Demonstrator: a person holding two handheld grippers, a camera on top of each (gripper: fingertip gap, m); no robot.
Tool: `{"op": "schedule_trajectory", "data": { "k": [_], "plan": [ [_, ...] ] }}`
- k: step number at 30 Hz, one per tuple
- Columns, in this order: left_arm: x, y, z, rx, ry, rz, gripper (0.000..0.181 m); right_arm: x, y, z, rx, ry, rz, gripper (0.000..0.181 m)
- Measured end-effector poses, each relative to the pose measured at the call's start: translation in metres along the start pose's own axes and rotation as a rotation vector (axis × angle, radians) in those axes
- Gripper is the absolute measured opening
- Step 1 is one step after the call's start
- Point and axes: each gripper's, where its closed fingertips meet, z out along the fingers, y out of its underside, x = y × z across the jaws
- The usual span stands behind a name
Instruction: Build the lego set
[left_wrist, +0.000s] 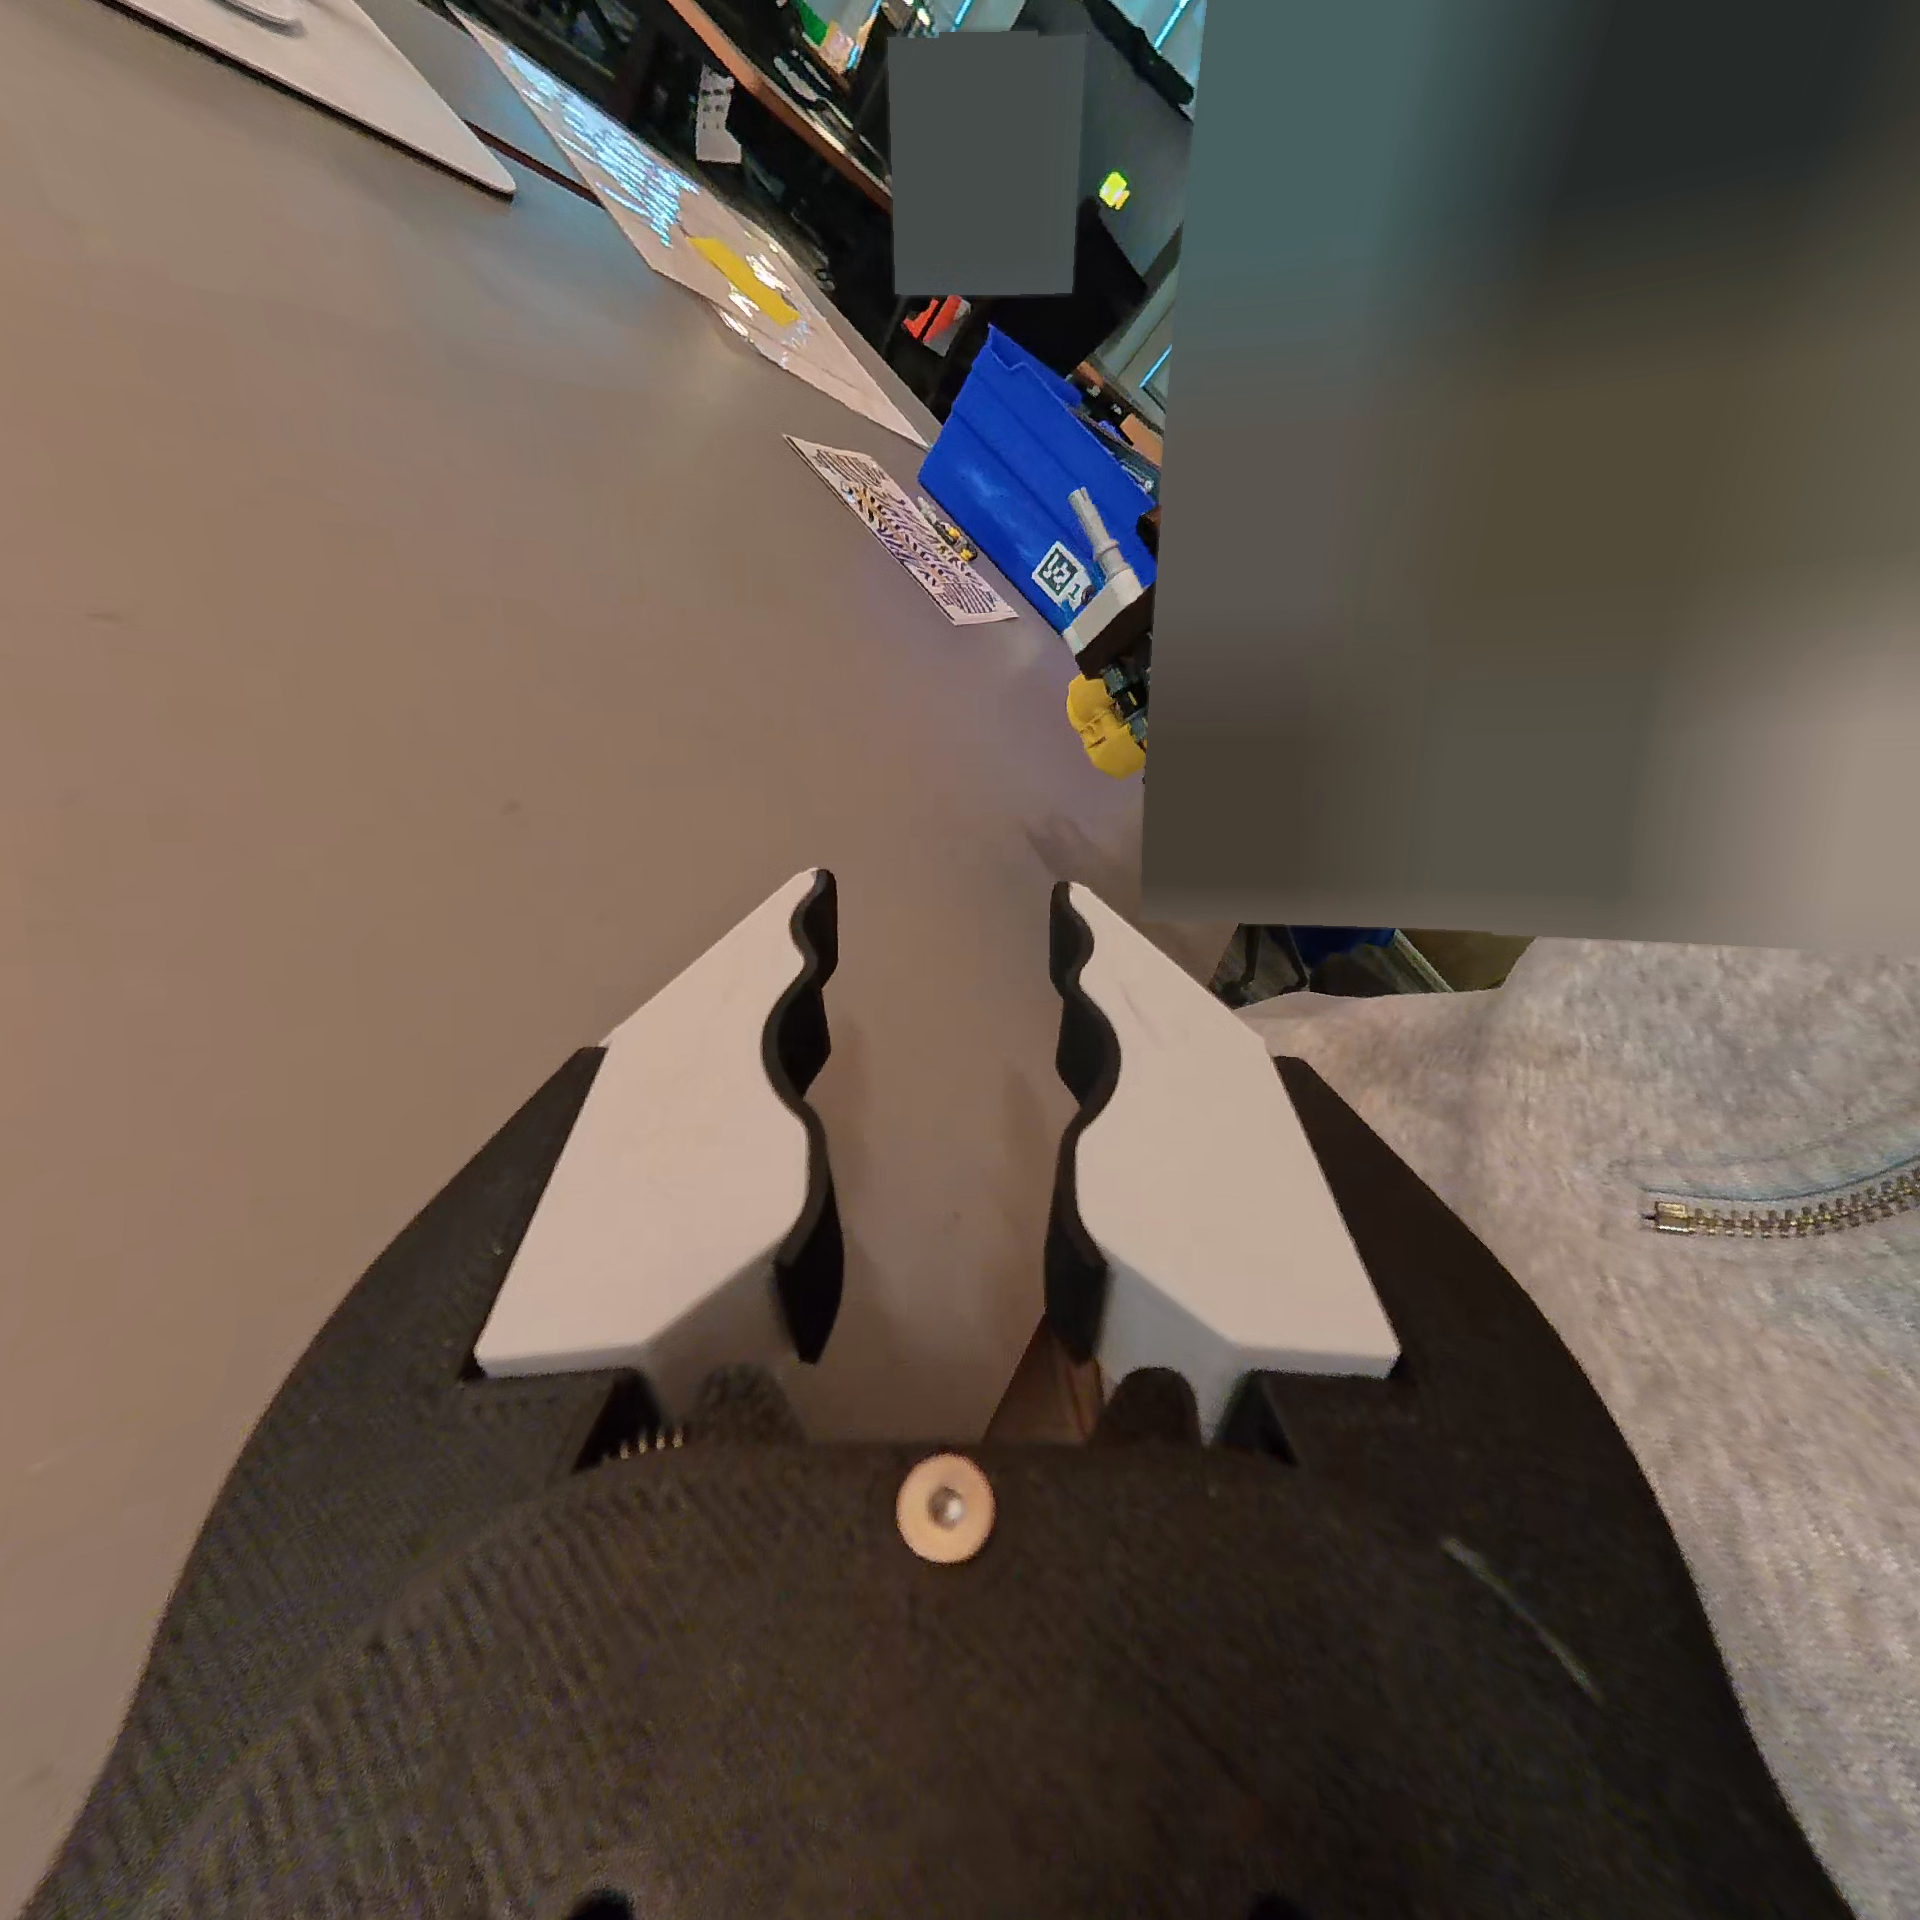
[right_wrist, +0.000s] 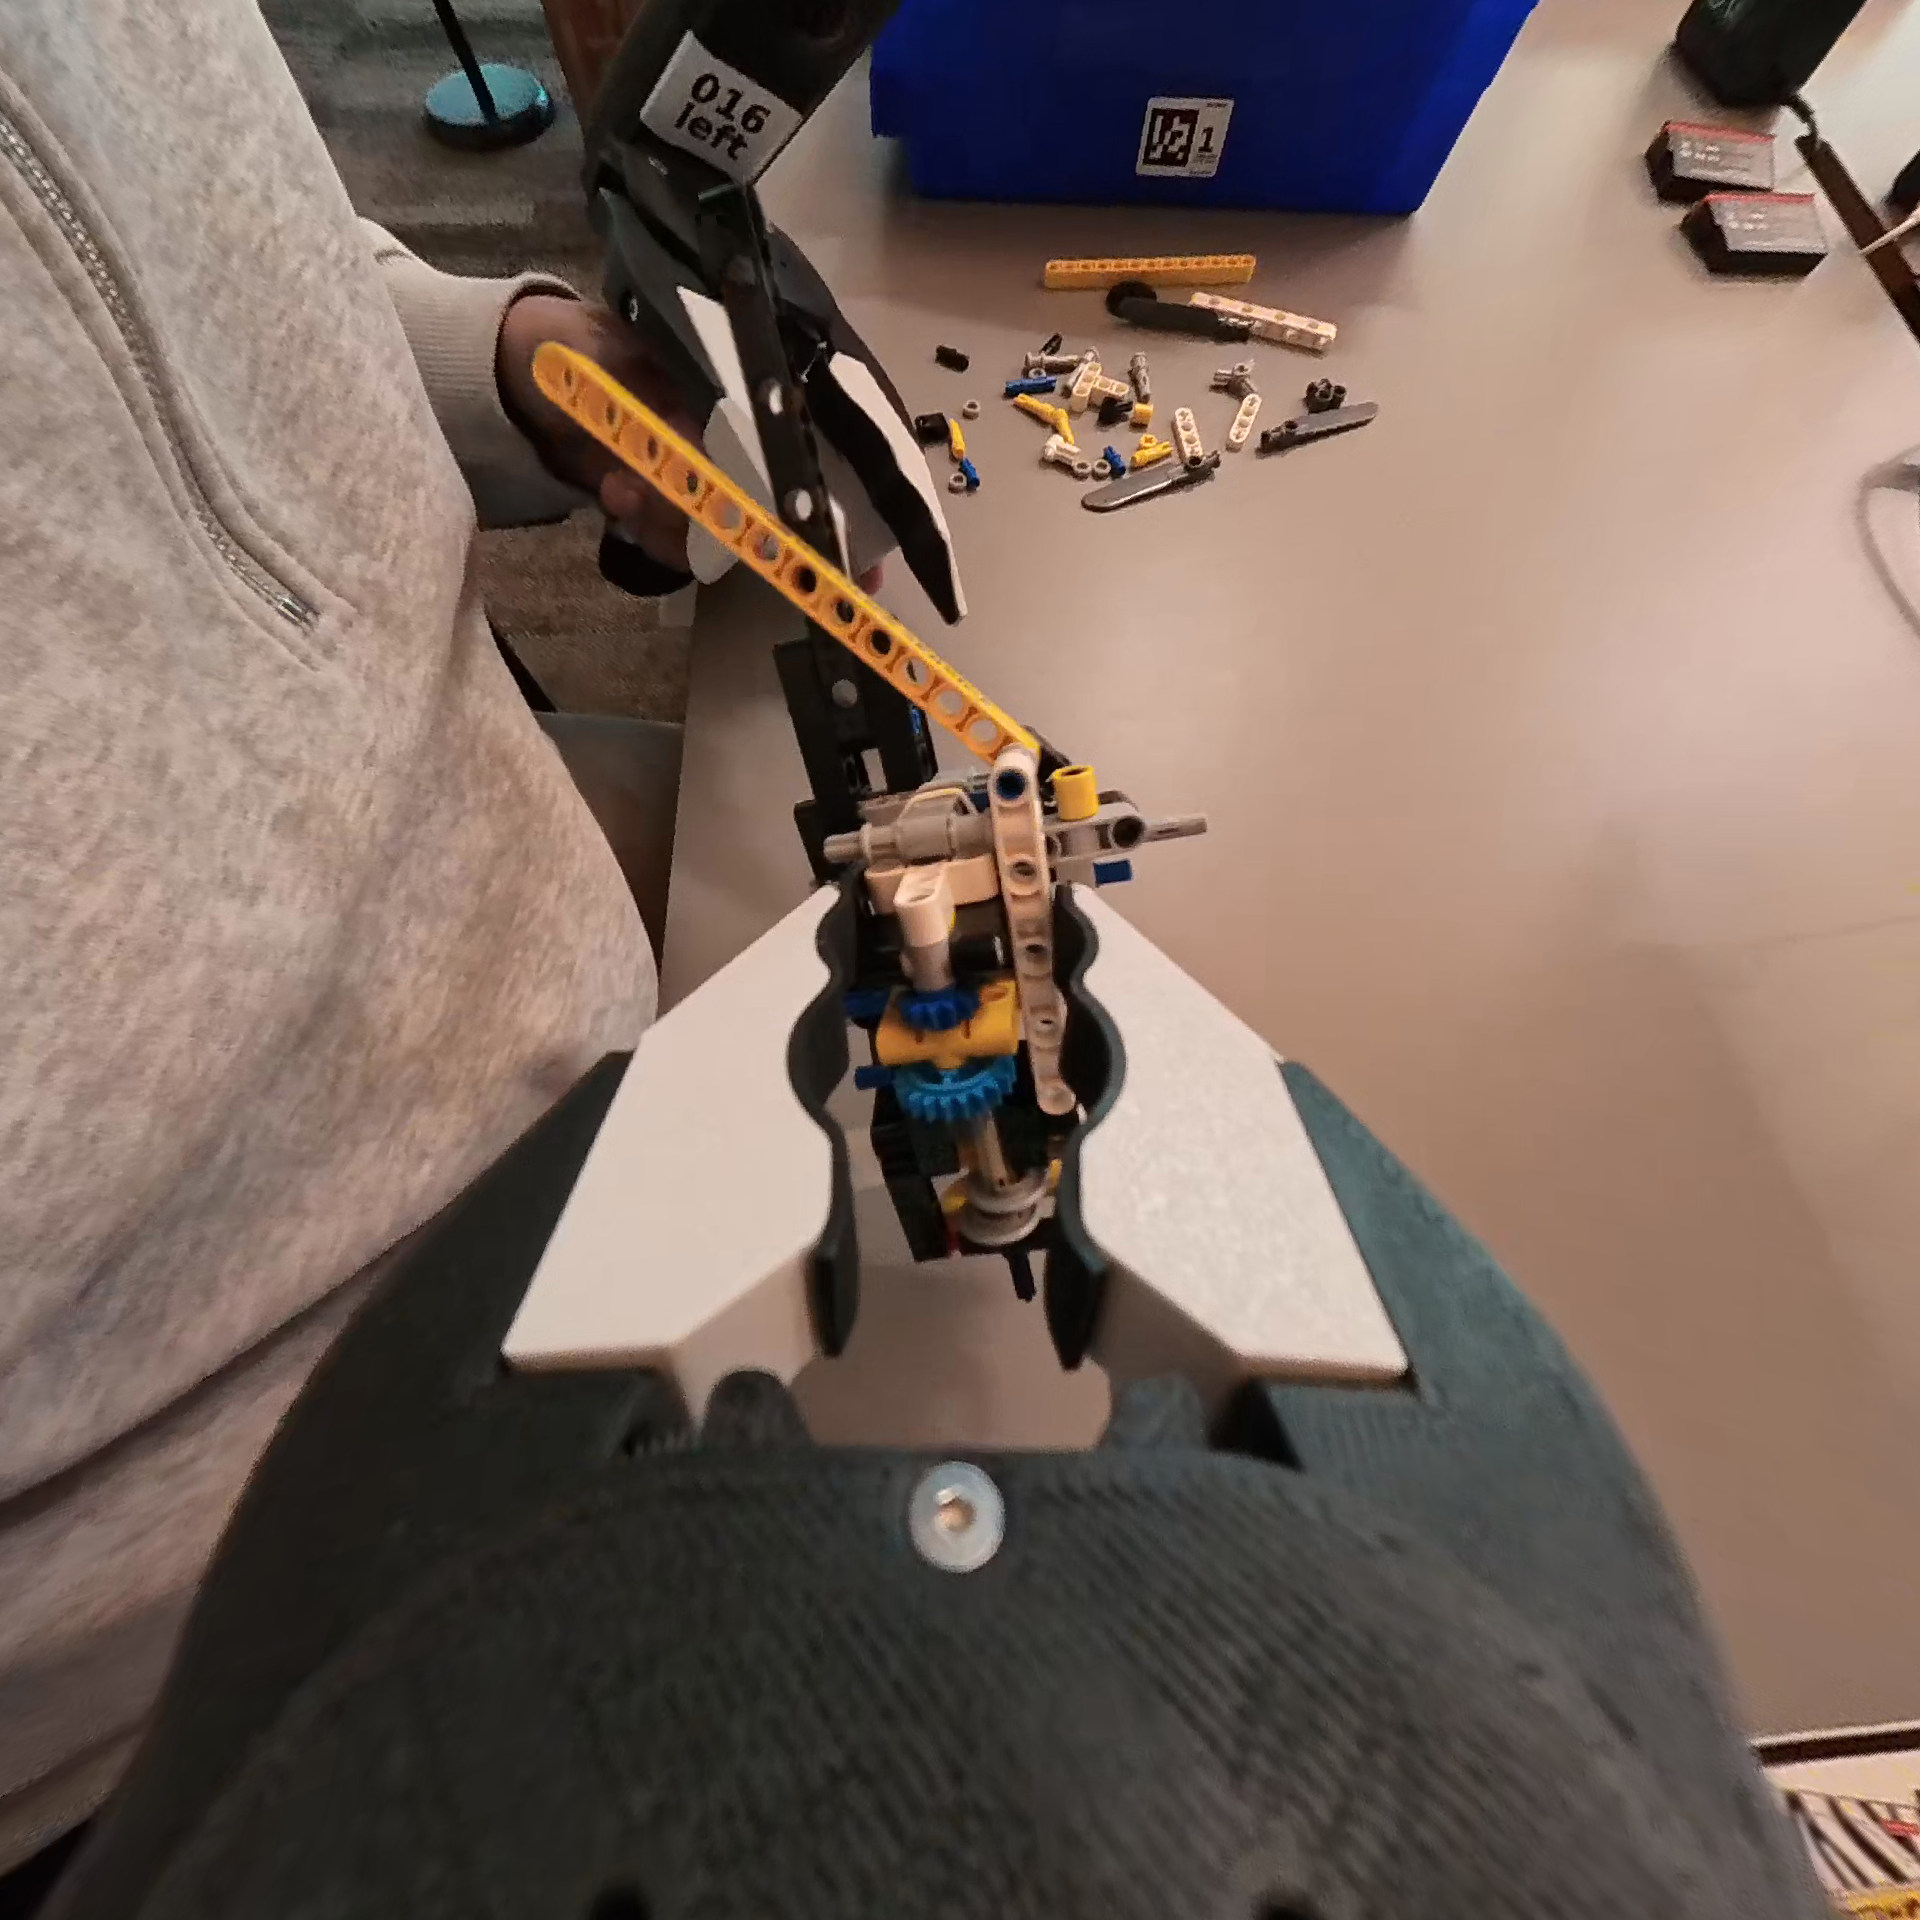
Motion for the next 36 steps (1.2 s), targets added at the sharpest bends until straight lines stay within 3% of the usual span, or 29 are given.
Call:
{"op": "schedule_trajectory", "data": {
  "k": [13, 36],
  "plan": [
    [0.0, -0.002, -0.002, 0.012, 0.008, -0.01, 0.039, 0.02, -0.008, -0.015, 0.156, -0.012, 0.194, 0.036],
    [0.001, -0.001, -0.001, 0.006, 0.006, -0.006, 0.039, 0.025, -0.005, -0.019, 0.268, -0.064, 0.395, 0.036]
  ]
}}
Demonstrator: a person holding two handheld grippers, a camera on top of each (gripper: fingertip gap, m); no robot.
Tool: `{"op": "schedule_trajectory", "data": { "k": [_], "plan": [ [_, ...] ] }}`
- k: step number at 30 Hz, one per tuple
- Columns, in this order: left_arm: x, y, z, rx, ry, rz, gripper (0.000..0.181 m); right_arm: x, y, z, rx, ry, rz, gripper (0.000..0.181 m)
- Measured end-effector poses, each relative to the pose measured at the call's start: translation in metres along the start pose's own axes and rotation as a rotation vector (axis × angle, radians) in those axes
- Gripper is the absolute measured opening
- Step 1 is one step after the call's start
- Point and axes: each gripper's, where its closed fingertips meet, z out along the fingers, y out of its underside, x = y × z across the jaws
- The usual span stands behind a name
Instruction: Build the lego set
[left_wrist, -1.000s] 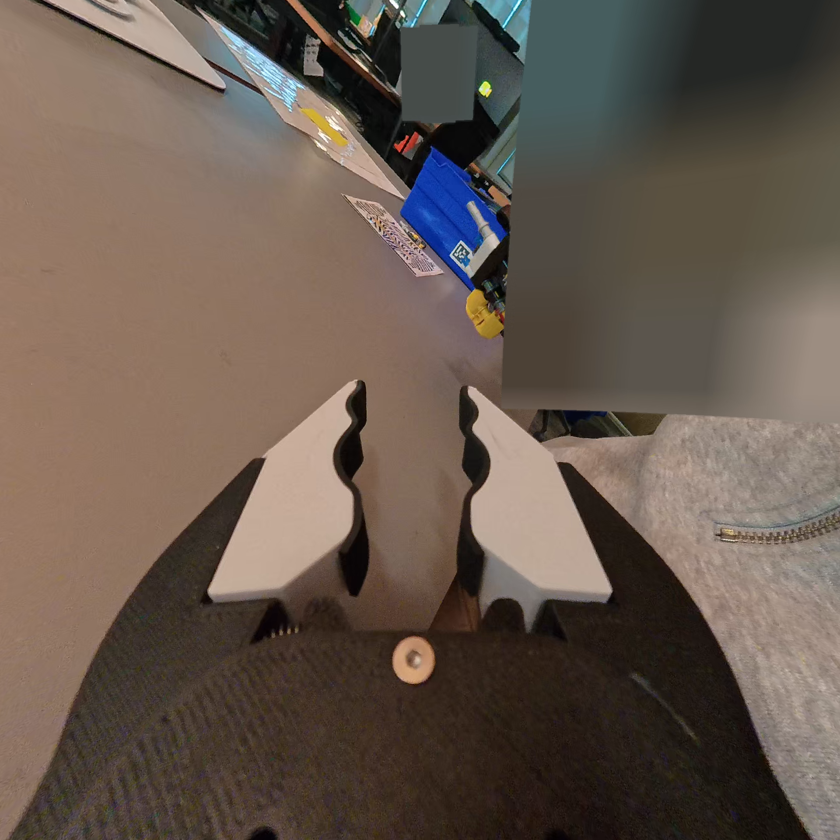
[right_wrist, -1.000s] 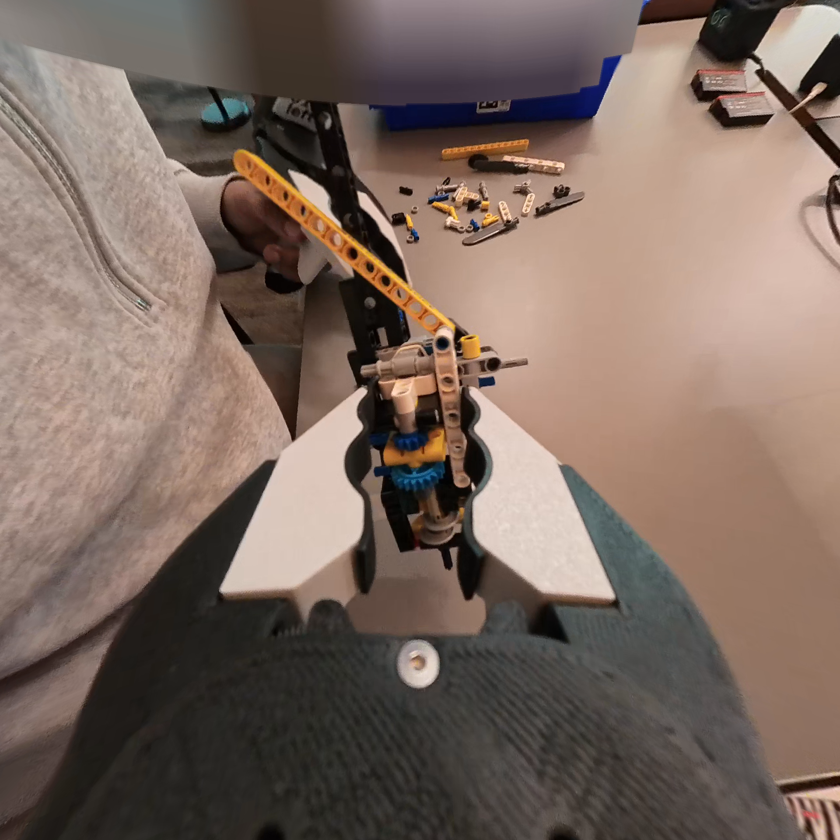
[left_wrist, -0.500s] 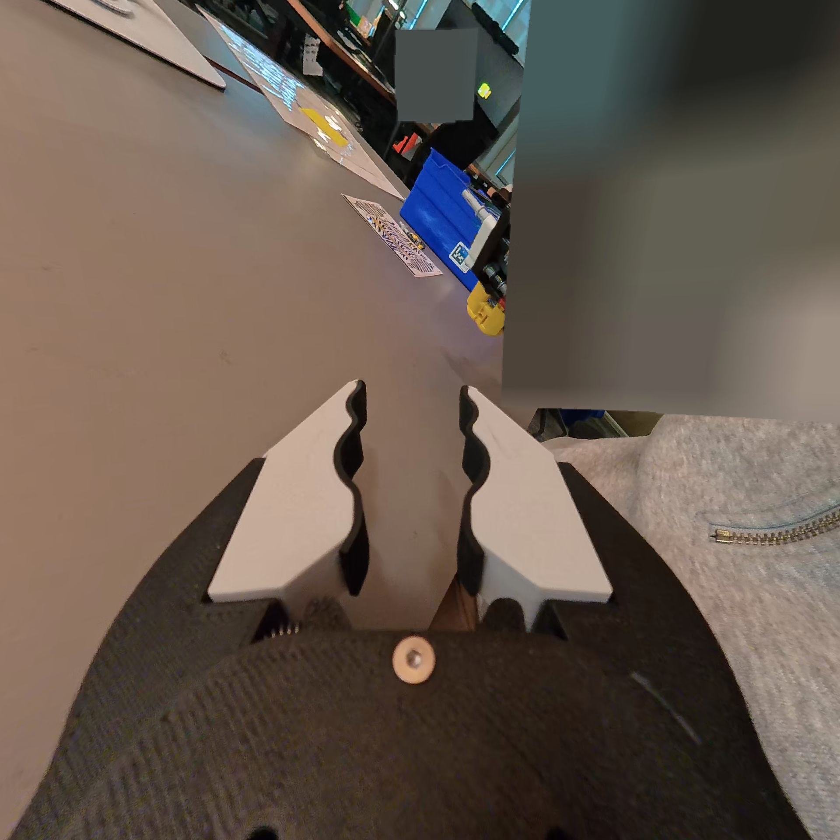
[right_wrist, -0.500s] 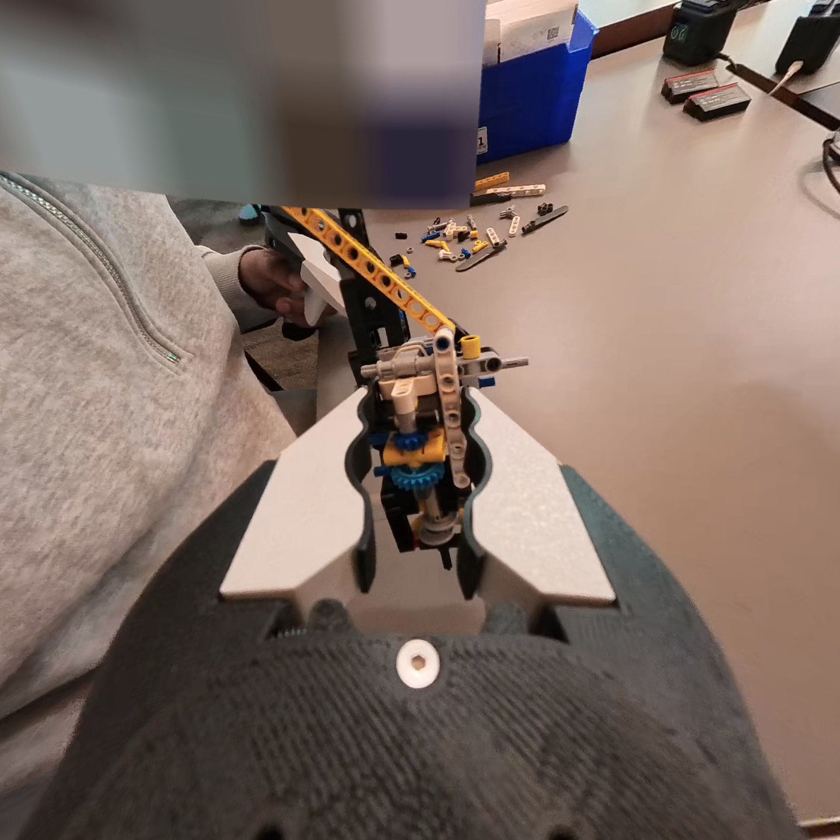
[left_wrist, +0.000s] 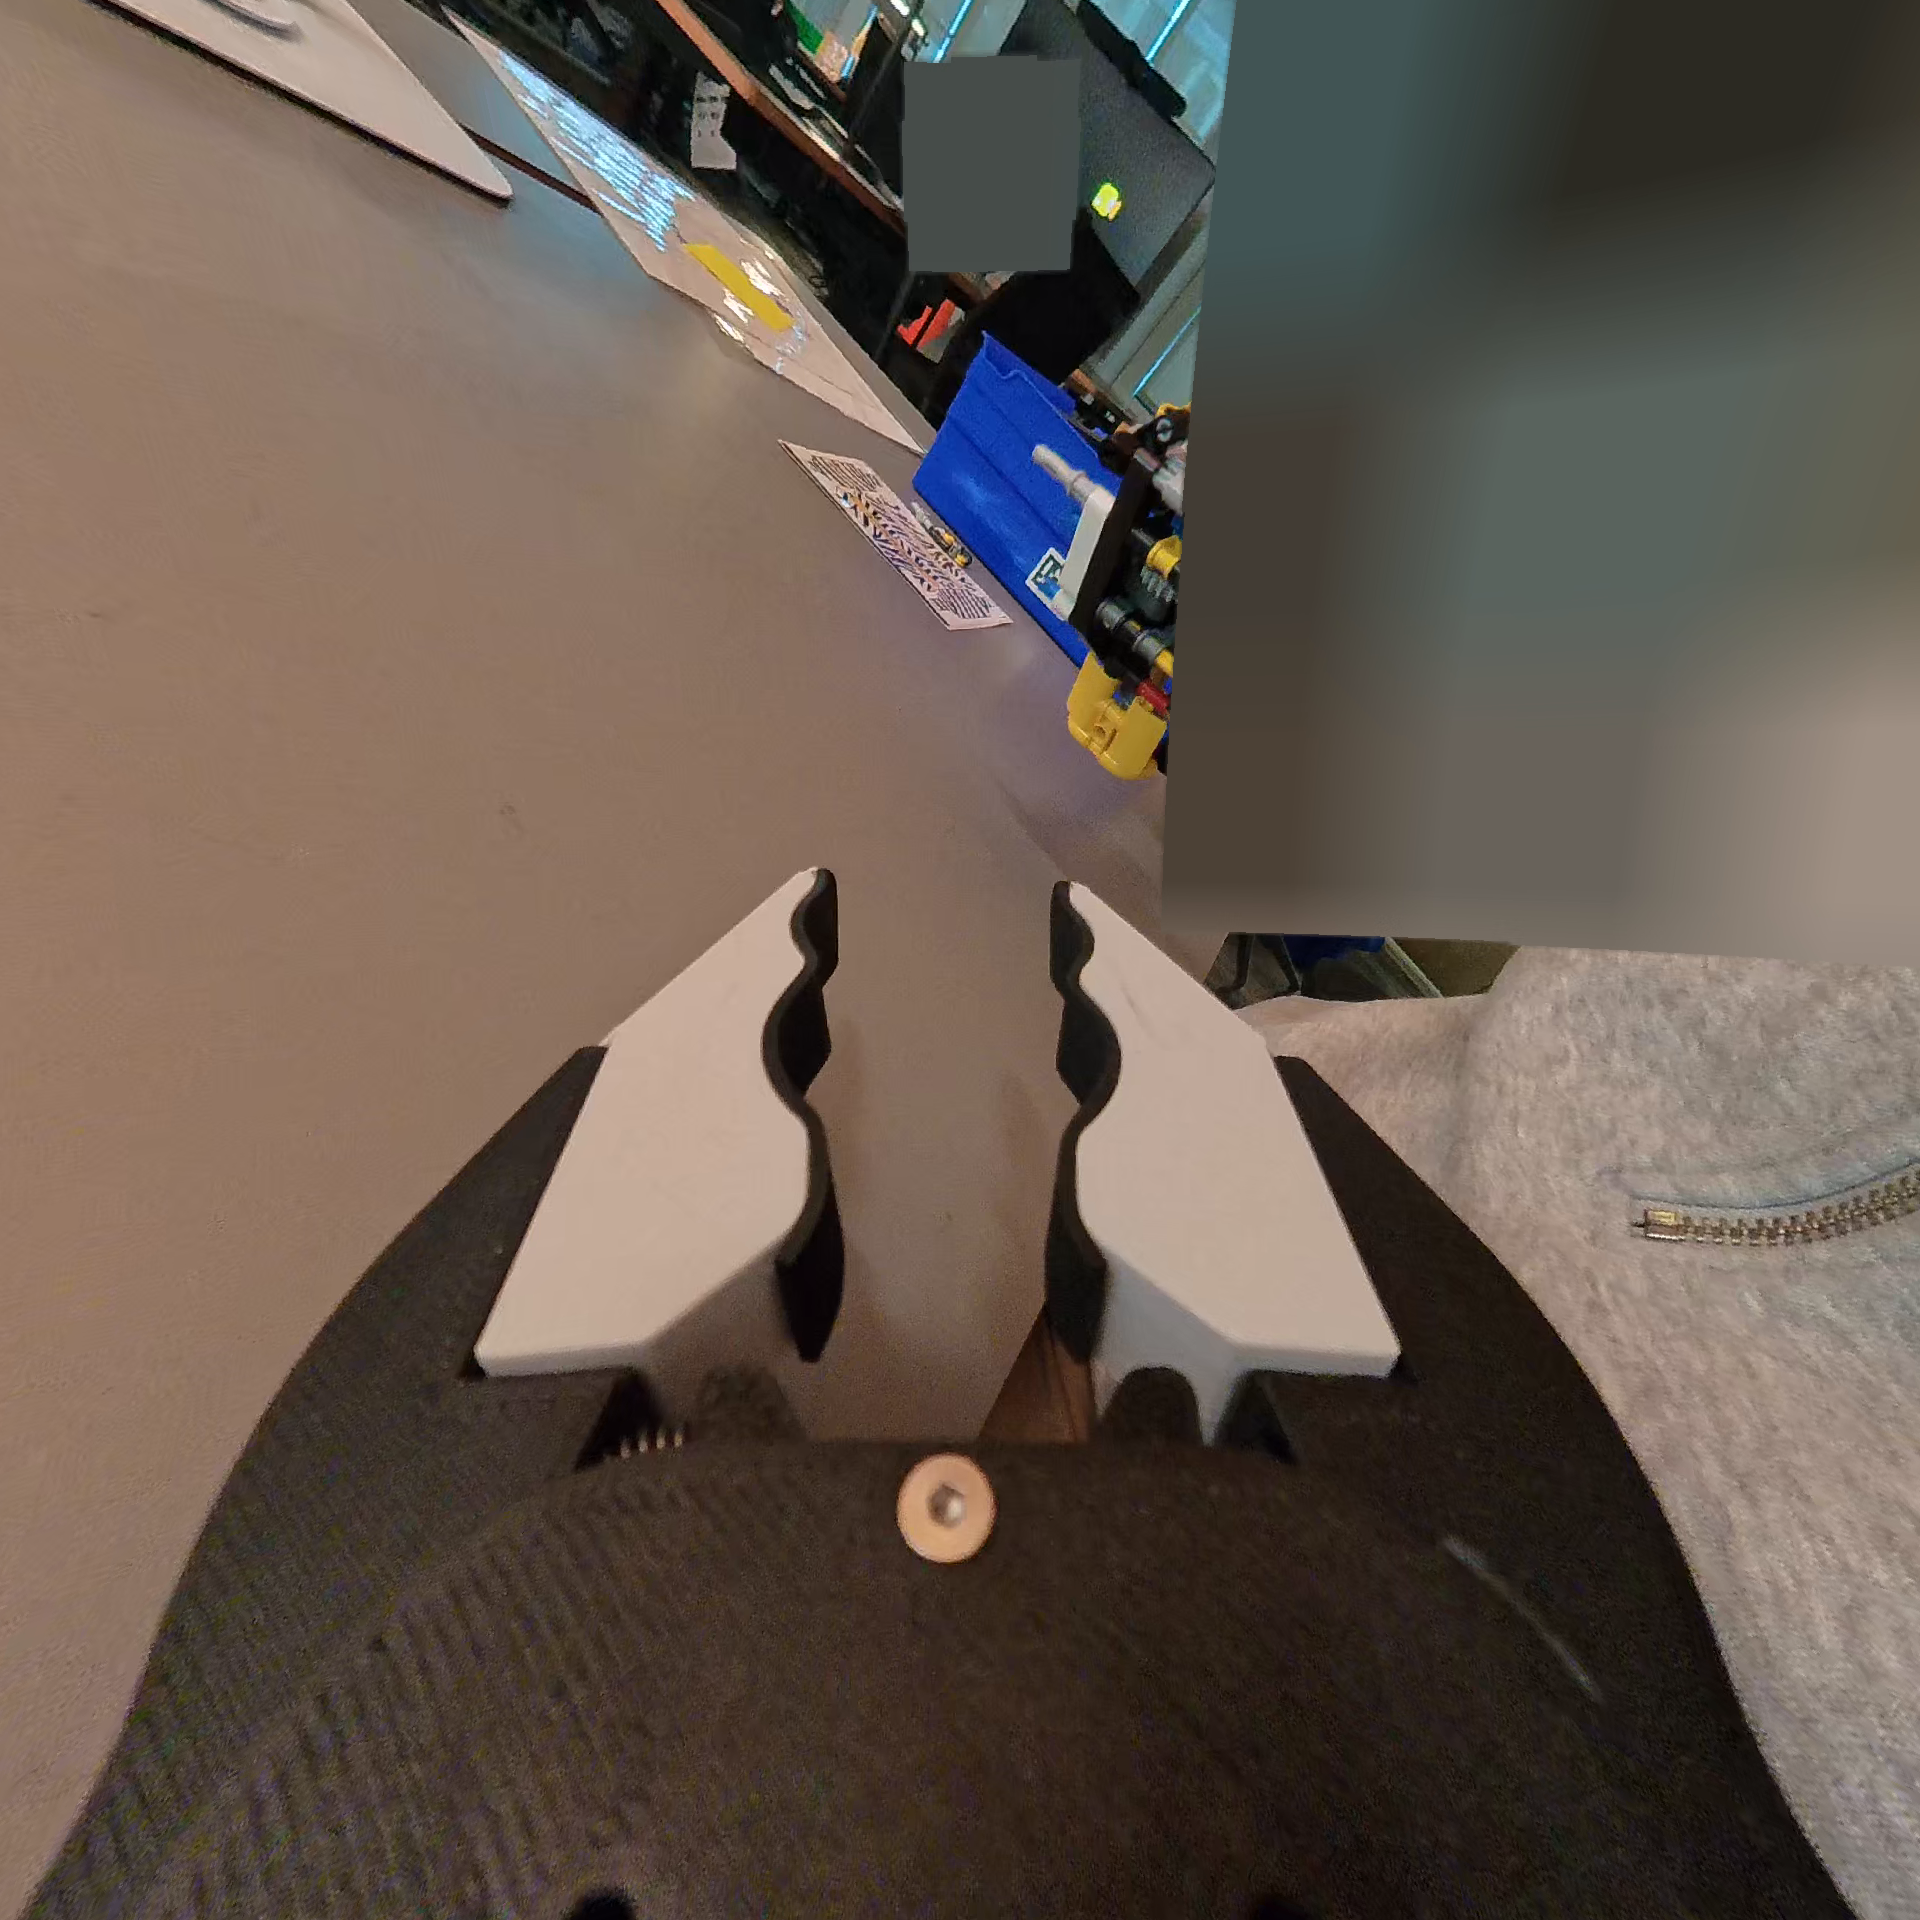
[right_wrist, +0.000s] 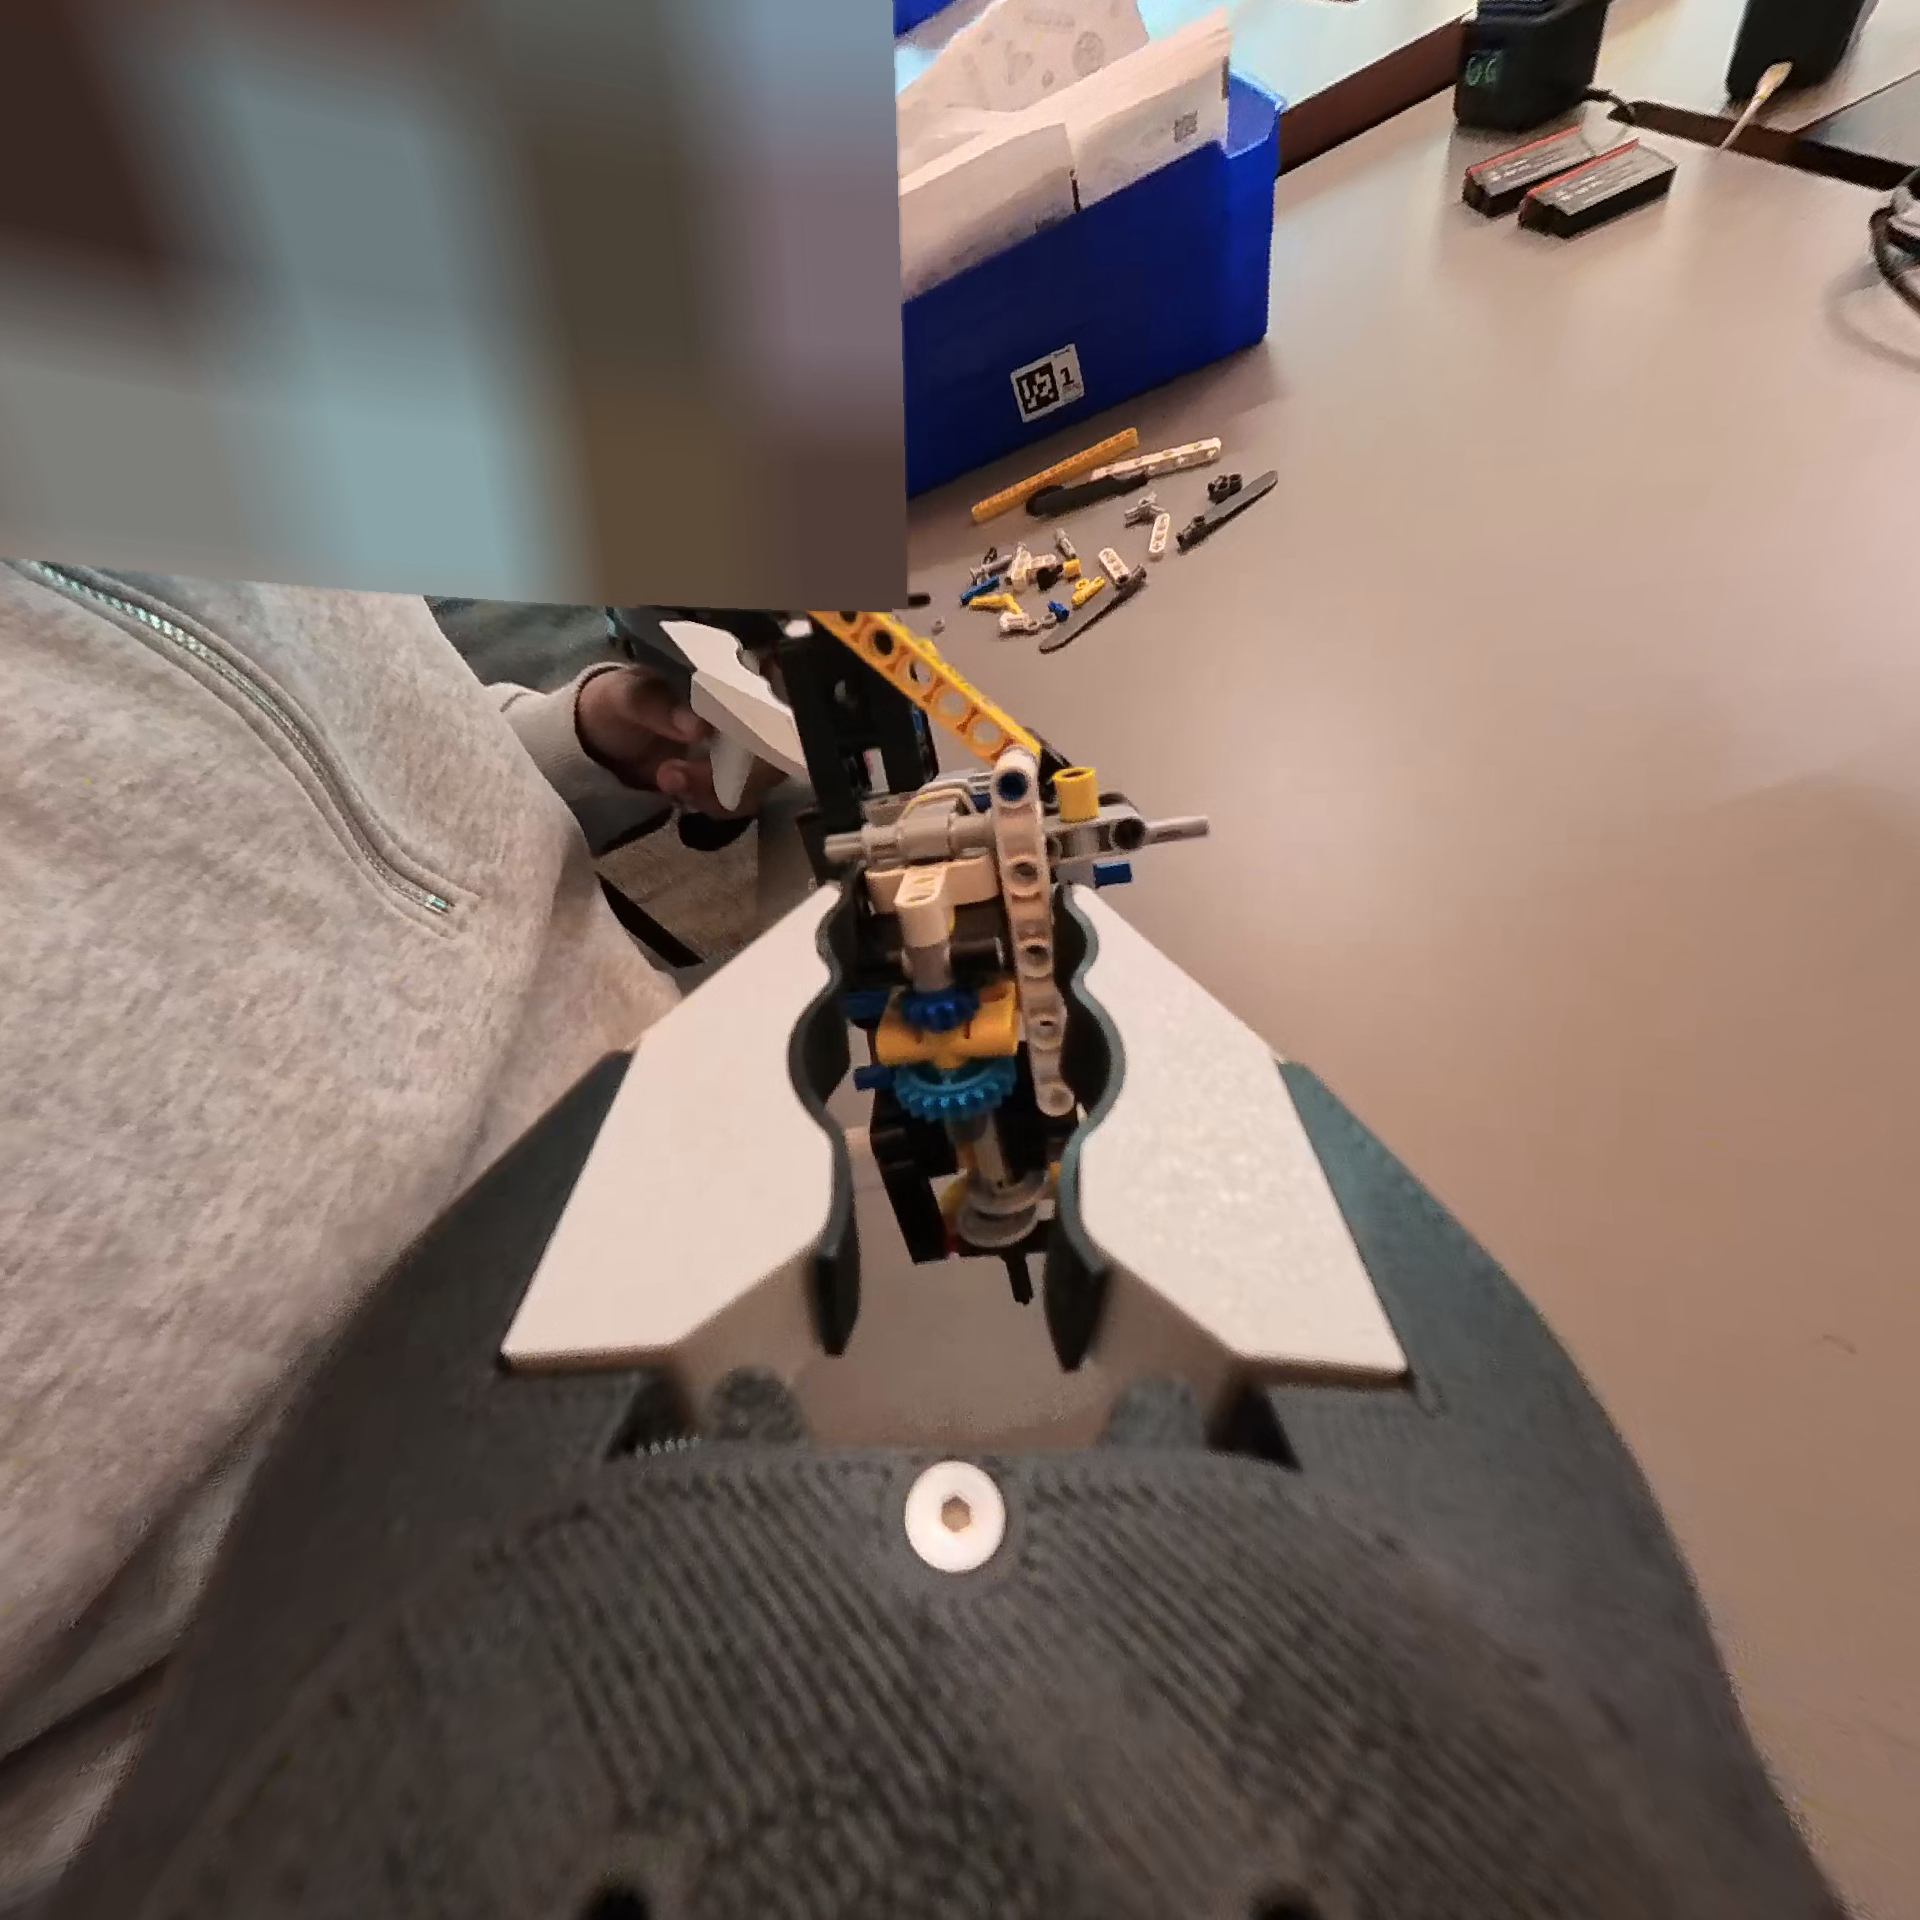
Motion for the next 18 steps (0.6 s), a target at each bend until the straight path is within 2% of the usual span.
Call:
{"op": "schedule_trajectory", "data": {
  "k": [7, 18],
  "plan": [
    [0.0, 0.001, 0.001, -0.004, 0.001, 0.002, 0.039, -0.005, -0.002, 0.003, 0.046, -0.034, -0.004, 0.036],
    [0.003, 0.0, 0.001, -0.004, 0.011, 0.012, 0.039, -0.024, -0.005, 0.016, -0.01, -0.06, -0.148, 0.036]
  ]
}}
